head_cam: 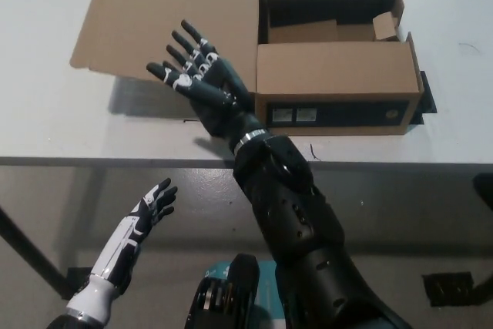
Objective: A small storage box is placed at the center of the table and the robot uses its right hand to slide under its lid and push it upwards to open it
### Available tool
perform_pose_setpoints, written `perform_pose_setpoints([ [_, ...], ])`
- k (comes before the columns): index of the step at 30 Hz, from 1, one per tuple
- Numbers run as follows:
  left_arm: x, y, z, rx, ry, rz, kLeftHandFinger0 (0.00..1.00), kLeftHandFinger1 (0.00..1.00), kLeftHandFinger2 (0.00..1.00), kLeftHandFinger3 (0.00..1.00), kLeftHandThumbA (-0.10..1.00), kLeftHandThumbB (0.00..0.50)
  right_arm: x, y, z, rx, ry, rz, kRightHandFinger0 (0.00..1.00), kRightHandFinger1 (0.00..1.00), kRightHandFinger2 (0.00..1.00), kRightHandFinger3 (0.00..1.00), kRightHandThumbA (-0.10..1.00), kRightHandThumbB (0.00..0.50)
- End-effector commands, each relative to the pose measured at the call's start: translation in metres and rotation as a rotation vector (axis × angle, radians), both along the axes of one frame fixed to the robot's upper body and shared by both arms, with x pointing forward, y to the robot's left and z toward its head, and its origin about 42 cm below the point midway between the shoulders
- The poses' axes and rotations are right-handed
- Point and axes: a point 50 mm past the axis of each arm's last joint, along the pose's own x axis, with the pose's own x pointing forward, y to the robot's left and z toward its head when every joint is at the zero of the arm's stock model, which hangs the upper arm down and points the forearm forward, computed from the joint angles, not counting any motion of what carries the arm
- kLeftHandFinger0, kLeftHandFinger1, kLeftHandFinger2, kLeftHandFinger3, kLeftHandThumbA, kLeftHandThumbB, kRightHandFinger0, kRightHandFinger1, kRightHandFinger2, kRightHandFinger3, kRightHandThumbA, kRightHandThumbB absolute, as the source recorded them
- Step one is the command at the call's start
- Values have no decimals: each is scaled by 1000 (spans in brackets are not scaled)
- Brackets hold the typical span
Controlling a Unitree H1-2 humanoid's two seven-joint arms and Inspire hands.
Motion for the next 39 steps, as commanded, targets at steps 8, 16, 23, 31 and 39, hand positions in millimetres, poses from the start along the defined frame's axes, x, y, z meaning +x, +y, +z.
perform_pose_setpoints([
  [8, 5, 0, 12, 17, -37, -20, 1000, 1000, 1000, 1000, 1000, 346, -9, 1, 54, 86, -178, 32, 1000, 1000, 1000, 1000, 1000, 300],
  [16, 3, -1, 10, 20, -27, -15, 1000, 1000, 1000, 1000, 1000, 331, -40, -27, 153, 241, -419, 39, 1000, 1000, 1000, 1000, 1000, 354],
  [23, 4, -1, 10, 23, -34, -20, 1000, 1000, 1000, 1000, 1000, 307, -84, -88, 230, 284, -756, -41, 1000, 1000, 1000, 1000, 1000, 375],
  [31, 3, 1, 9, 6, -31, -14, 1000, 1000, 1000, 1000, 1000, 310, -161, -204, 236, 5, -1178, -451, 1000, 1000, 1000, 1000, 1000, 368],
  [39, 8, 6, 12, -3, -35, -5, 1000, 1000, 1000, 1000, 1000, 313, -219, -267, 158, -277, -1184, -640, 1000, 1000, 1000, 1000, 1000, 383],
])
